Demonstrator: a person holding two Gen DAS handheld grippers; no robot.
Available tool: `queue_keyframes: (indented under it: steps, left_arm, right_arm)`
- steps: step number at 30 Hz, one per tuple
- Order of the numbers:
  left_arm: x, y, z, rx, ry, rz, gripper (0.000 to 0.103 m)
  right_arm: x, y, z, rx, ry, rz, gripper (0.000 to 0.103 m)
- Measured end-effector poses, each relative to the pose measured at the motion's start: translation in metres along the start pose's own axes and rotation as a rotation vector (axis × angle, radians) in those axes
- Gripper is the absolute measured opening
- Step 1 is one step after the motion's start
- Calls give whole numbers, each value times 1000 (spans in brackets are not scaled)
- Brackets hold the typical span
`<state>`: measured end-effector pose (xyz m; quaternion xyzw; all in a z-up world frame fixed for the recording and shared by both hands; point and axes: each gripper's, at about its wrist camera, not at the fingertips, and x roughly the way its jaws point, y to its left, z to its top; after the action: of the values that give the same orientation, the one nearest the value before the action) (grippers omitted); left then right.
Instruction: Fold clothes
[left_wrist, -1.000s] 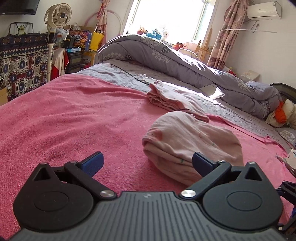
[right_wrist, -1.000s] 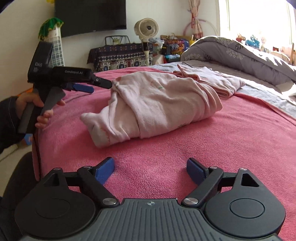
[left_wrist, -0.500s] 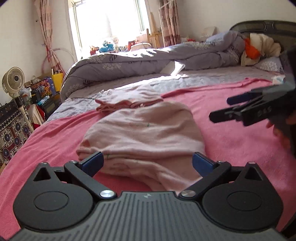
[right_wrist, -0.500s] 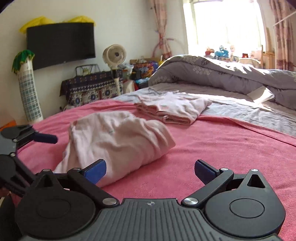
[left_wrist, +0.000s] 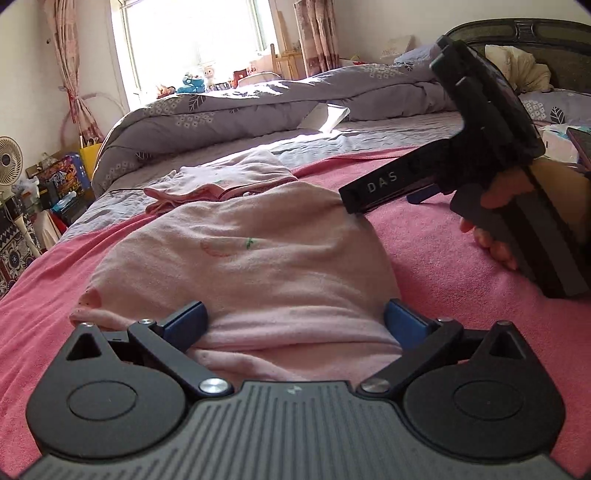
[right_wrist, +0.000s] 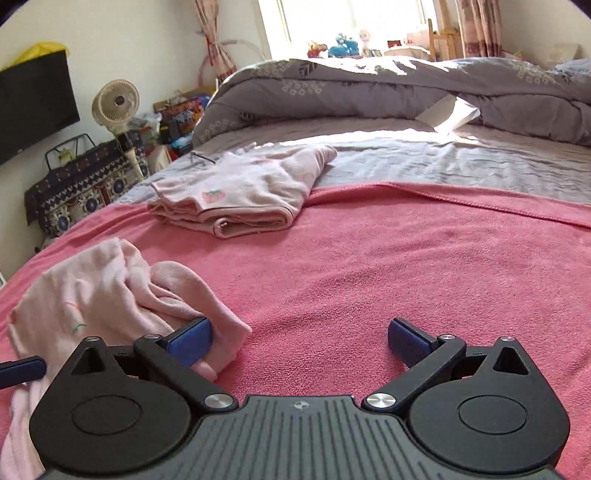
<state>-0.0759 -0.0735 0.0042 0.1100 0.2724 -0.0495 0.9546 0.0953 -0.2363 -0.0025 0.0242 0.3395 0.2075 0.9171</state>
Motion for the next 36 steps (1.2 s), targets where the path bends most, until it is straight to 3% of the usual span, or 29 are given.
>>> queue_keyframes:
  steps: [2,5,6,8,10,11,13,17,22,24,27,30,32,34,36]
  left_arm:
    - [0,1,0,-4,-2,-4,103]
    - [1,1,1,-8,-2,-8,103]
    - [1,1,2,-10,-3,-10,103]
    - [1,1,2,-12,-3,-13,103]
    - [2,1,3,-15,-3,-16,103]
    - [2,1,3,-16,-4,-17,103]
    - [3,1,4,-19,-4,-20,103]
    - [3,2,4,-23,-5,-24,103]
    - [3,3,4,-30,-12,-28,103]
    - [2,5,3,-40,-21,-33,103]
    - [-3,12,2,-76,-44,-47,103]
    - [-17,23,4,-149,-93,-19,103]
    - [-33,34,11,-197,-166,4,103]
    - [-39,45,33,-183,-215,-14,103]
    - [-23,47,56,-118,-166,36,103]
  right_arm:
    - [11,1,4,1,7,-50,103]
    - [3,-2,2,29,-49,-151,100]
    - [-3,-2,0,34,-78,-147,100]
    - [-24,-1,-5,17,-148,-5,100]
    - [-36,11,-8,-53,-151,82,102]
    - [-34,18,-9,-92,-139,68,102]
    - [-16,30,-11,-161,-103,-49,103]
    - [26,26,3,-83,2,-186,103]
    - [39,20,8,-28,12,-217,103]
    - [22,8,3,33,-30,-123,103]
    - [-18,-17,-7,113,-147,164,103]
    - [-39,-17,-16,-18,-140,439,103]
    - [-31,-6,-18,-91,-55,497,103]
    - [-9,5,-14,-110,75,458,103]
    - [-8,7,-14,-110,75,471,103]
